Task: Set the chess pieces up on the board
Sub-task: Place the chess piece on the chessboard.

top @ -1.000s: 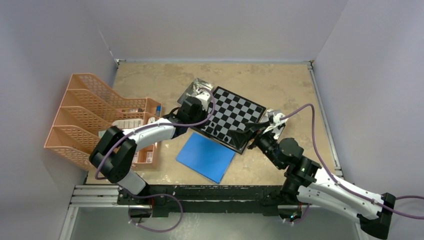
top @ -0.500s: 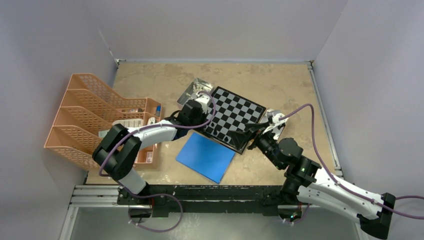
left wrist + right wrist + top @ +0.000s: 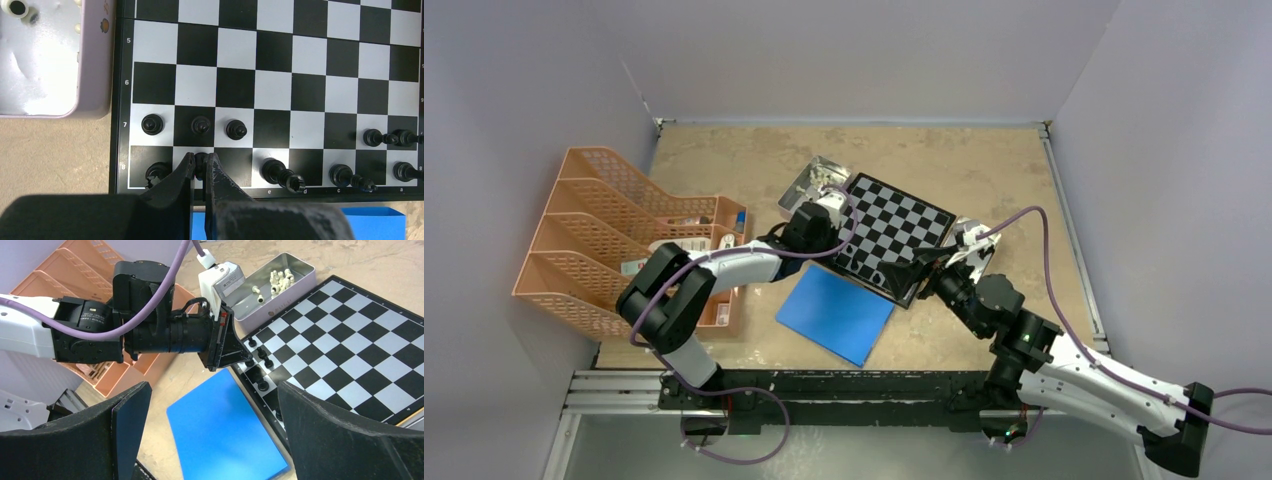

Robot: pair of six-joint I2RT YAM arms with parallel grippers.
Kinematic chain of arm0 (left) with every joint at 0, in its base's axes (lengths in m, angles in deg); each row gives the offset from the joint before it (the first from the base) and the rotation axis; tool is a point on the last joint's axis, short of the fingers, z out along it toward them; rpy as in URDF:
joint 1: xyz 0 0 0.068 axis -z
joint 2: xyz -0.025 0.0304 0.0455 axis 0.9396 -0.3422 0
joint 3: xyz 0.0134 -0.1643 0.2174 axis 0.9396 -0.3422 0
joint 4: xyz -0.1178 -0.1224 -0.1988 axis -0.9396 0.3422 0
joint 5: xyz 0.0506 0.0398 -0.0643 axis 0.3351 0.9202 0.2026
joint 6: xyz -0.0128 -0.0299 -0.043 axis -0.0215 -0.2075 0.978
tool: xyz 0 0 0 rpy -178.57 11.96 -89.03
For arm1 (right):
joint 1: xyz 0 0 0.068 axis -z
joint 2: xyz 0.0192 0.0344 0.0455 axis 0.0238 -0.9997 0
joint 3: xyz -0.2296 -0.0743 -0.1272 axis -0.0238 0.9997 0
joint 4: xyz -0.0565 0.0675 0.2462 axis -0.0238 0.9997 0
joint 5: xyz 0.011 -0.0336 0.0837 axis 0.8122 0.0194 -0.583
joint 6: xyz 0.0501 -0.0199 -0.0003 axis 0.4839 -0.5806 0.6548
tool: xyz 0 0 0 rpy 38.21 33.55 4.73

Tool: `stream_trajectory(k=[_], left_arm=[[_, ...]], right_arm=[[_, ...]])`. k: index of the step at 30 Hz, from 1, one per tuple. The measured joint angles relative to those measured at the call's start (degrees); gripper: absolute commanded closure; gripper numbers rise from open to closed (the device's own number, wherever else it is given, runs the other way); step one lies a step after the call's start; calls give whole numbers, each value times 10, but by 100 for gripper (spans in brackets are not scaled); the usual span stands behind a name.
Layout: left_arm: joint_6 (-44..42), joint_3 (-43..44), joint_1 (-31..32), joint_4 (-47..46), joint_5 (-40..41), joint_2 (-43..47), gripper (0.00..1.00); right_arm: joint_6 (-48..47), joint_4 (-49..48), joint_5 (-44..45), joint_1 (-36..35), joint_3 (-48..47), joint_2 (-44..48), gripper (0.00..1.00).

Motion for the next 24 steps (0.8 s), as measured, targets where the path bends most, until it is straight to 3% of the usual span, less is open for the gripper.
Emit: stream_trajectory(k=[24], left_arm=[[-15, 0, 32, 8, 75, 1, 89]], right_arm=[[0, -1, 10, 0, 7, -16, 1]])
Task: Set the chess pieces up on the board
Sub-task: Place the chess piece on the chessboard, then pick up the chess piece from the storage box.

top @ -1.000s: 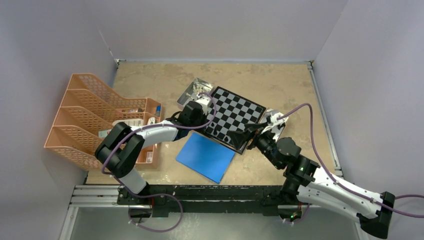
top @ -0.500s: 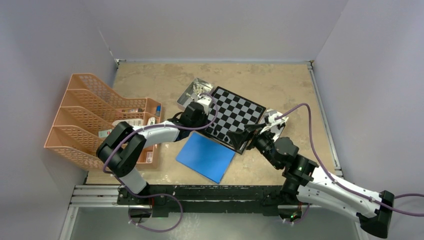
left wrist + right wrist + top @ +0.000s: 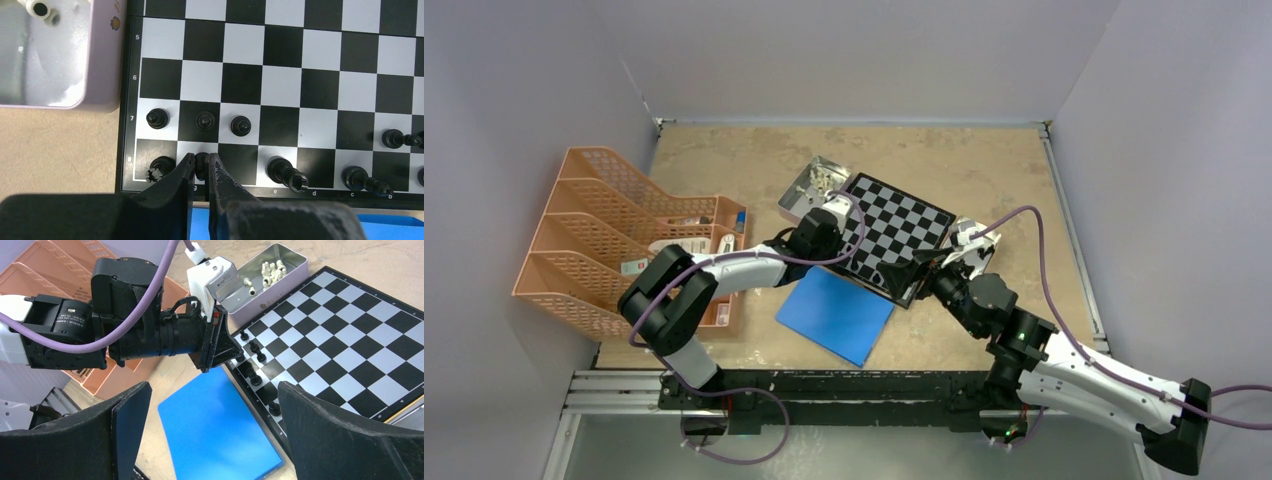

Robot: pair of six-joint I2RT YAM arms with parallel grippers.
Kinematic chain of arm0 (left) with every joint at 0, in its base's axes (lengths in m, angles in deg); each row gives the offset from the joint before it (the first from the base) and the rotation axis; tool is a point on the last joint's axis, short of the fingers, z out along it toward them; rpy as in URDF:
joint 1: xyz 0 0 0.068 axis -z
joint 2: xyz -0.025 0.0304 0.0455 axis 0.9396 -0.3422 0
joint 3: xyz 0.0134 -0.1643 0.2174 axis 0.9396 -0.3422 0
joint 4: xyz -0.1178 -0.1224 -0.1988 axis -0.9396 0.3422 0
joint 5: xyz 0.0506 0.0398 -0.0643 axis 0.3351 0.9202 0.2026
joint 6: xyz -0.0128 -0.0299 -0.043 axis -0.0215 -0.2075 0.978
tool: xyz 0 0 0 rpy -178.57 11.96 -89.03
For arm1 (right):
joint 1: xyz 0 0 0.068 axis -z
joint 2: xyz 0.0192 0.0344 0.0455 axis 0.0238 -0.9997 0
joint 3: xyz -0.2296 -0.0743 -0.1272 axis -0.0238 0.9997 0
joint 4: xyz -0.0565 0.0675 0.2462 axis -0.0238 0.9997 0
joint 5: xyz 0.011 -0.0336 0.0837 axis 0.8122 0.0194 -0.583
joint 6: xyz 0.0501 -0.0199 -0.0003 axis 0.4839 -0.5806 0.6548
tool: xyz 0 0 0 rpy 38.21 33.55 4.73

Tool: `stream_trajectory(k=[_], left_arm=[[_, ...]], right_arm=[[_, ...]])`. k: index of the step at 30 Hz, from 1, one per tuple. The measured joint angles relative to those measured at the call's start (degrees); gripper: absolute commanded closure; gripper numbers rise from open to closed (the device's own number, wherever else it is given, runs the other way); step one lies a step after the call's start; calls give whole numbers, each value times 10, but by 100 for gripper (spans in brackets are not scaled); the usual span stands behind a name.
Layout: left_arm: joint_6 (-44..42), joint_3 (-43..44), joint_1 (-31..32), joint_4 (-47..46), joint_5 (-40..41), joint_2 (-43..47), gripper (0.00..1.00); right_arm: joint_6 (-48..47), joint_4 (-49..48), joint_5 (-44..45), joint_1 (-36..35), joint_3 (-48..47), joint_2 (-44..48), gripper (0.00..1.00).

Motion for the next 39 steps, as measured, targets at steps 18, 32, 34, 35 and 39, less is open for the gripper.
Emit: stream_trajectory(k=[18, 32, 34, 35, 39], left_arm=[[3, 6, 3, 46, 2, 0, 64], [54, 86, 4, 161, -24, 137, 49], [61, 94, 4, 185, -26, 167, 44], [62, 98, 4, 198, -28, 183, 41], [66, 101, 4, 237, -46, 254, 35]], right_arm=[[0, 0, 0, 0, 3, -11, 1], [46, 0, 25, 0, 3, -31, 1], [68, 8, 46, 0, 1, -49, 1], [81, 17, 57, 0, -3, -60, 1], [123, 57, 110, 0, -34, -117, 1]])
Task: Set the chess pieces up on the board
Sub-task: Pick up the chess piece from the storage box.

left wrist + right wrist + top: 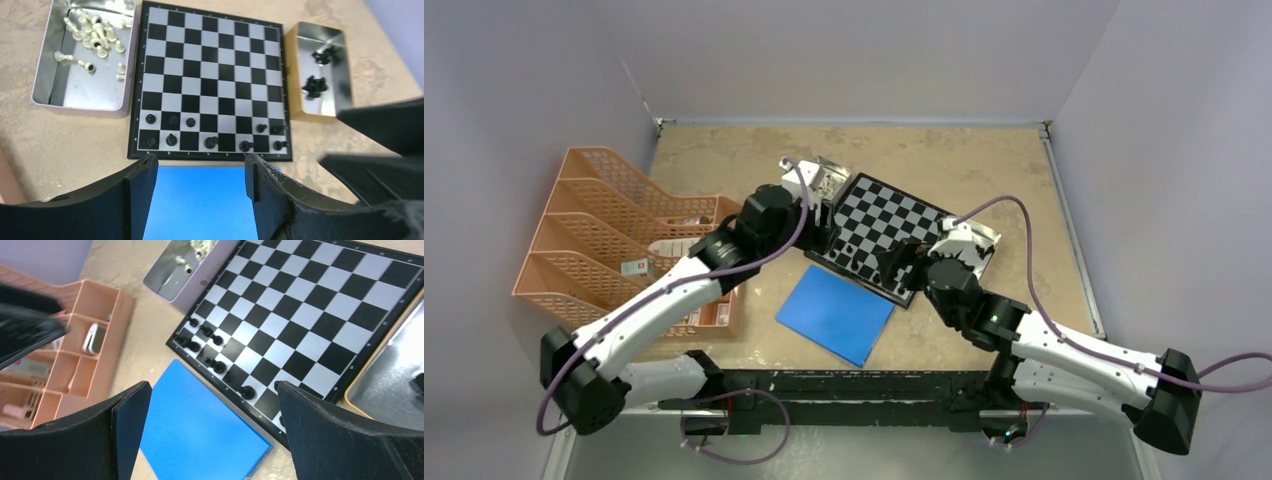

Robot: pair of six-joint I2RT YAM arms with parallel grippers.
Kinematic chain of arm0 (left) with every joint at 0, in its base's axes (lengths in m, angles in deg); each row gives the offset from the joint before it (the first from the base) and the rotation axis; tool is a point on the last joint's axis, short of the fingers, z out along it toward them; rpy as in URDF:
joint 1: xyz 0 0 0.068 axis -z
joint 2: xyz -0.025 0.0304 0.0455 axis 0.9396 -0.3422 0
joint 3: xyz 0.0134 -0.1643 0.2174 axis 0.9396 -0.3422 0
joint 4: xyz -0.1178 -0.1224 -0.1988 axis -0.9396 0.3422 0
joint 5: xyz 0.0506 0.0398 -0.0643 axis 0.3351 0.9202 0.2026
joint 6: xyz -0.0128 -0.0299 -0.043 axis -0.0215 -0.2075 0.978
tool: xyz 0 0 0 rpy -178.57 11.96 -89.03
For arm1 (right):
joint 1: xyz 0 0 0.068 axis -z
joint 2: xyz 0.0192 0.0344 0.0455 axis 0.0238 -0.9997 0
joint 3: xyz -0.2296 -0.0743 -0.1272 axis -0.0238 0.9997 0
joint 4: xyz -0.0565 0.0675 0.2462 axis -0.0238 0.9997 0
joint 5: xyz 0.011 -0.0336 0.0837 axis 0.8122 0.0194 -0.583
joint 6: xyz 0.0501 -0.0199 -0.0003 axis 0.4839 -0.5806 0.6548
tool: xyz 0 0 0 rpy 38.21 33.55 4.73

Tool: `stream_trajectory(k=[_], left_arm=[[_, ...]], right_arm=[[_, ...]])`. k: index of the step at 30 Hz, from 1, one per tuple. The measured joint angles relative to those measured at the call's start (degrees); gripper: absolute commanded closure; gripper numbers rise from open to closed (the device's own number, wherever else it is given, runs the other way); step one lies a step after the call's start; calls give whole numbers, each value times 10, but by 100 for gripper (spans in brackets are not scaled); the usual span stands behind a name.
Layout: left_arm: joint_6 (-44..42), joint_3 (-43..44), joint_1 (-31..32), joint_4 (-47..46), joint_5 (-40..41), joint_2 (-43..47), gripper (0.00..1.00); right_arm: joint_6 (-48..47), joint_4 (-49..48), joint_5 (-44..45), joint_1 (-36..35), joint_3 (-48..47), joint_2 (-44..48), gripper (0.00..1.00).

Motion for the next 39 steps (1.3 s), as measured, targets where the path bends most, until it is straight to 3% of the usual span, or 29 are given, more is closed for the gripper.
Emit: stream_trajectory(k=[5, 9, 15, 19, 29, 39], left_arm=[[-5, -8, 0, 31, -32, 95, 32], [-16, -36, 0, 49, -44, 162, 32], [-35, -70, 0, 81, -50, 236, 32], [-42, -81, 0, 94, -52, 263, 32], [-50, -108, 0, 111, -90, 265, 32], [-51, -108, 0, 111, -97, 265, 32]], right_arm=[[33, 43, 60, 8, -58, -54, 1], [49, 78, 71, 72, -108, -98, 5], [63, 107, 26, 217, -122, -134, 39], [97, 125, -3, 277, -122, -140, 54], [258, 234, -43, 363, -160, -285, 53], [358, 262, -57, 385, -161, -323, 53]])
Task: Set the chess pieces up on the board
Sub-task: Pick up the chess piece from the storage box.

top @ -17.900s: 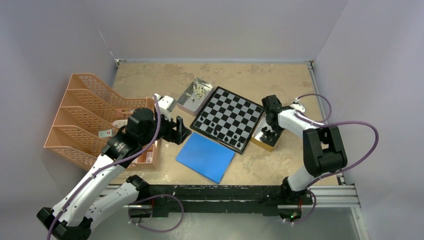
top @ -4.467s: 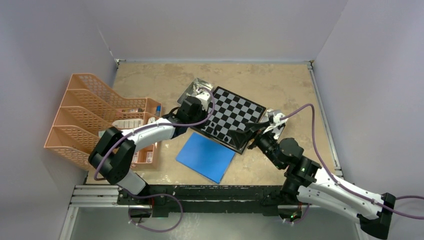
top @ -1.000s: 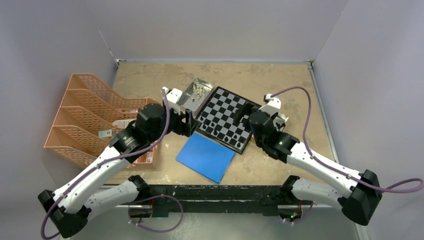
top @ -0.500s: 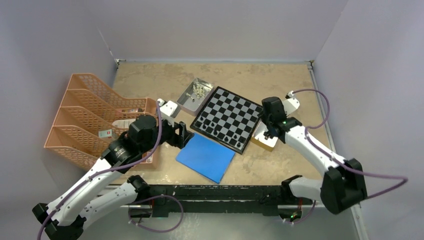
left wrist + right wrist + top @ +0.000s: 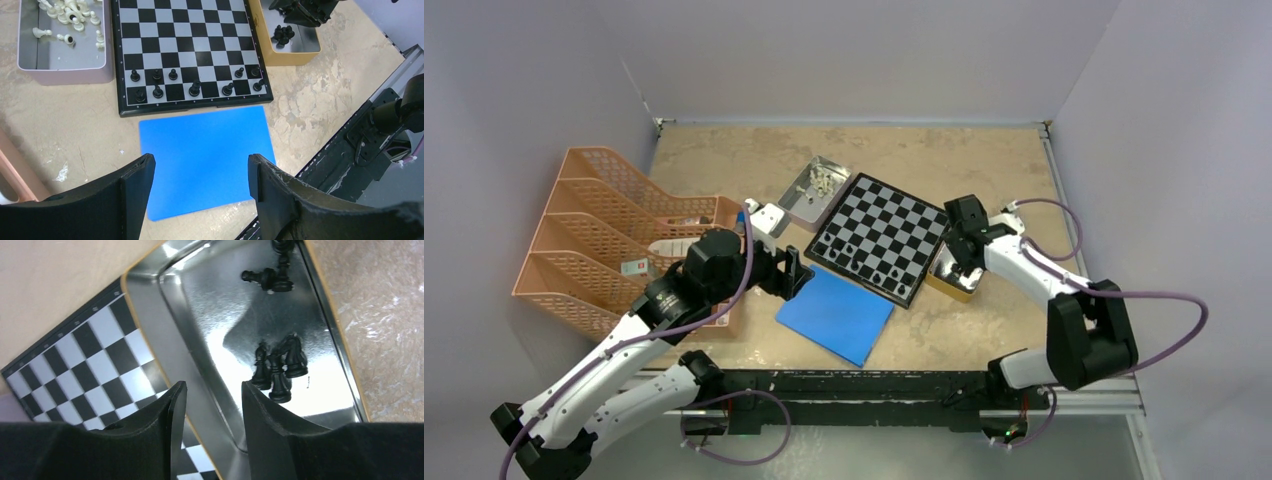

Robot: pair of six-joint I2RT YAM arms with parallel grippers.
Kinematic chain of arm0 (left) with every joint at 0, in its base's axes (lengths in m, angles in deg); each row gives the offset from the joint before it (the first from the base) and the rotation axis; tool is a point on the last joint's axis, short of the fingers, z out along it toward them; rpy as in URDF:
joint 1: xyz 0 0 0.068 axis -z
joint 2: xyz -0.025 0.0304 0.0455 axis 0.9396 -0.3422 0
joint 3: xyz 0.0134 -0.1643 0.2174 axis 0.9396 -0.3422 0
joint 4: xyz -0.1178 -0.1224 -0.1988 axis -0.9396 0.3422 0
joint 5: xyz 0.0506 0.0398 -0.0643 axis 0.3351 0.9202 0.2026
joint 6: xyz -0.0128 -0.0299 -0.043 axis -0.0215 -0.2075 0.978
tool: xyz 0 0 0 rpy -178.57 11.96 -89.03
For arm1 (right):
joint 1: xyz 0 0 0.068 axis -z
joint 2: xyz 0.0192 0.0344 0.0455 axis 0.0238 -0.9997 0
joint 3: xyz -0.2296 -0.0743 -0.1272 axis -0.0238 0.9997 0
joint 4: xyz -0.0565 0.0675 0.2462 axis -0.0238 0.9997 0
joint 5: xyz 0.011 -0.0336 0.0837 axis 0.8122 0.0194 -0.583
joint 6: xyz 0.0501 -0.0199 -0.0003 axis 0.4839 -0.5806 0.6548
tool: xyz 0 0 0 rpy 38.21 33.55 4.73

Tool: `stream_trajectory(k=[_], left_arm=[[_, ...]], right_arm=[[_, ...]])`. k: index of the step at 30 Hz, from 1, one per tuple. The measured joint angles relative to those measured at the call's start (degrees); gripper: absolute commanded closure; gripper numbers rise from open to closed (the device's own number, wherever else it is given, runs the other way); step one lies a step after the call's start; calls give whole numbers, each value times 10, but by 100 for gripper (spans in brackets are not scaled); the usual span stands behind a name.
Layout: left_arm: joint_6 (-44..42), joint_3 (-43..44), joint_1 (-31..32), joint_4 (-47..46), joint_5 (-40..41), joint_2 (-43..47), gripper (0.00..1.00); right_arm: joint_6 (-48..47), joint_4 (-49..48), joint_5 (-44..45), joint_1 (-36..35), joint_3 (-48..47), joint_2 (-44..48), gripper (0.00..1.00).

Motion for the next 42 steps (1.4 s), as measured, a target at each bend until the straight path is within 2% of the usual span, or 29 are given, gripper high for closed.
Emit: stream_trajectory(k=[6, 22, 28, 42], left_arm=[[-1, 0, 0, 1, 0, -1, 32], [-2, 0, 0, 9, 11, -9, 32], [-2, 0, 0, 9, 16, -9, 32], [-2, 0, 0, 10, 20, -13, 32]], right_arm=[[28, 21, -1, 16, 0, -43, 54], [47, 21, -27, 27, 0, -81, 54], [49, 16, -30, 27, 0, -86, 68], [47, 4, -37, 27, 1, -89, 81]])
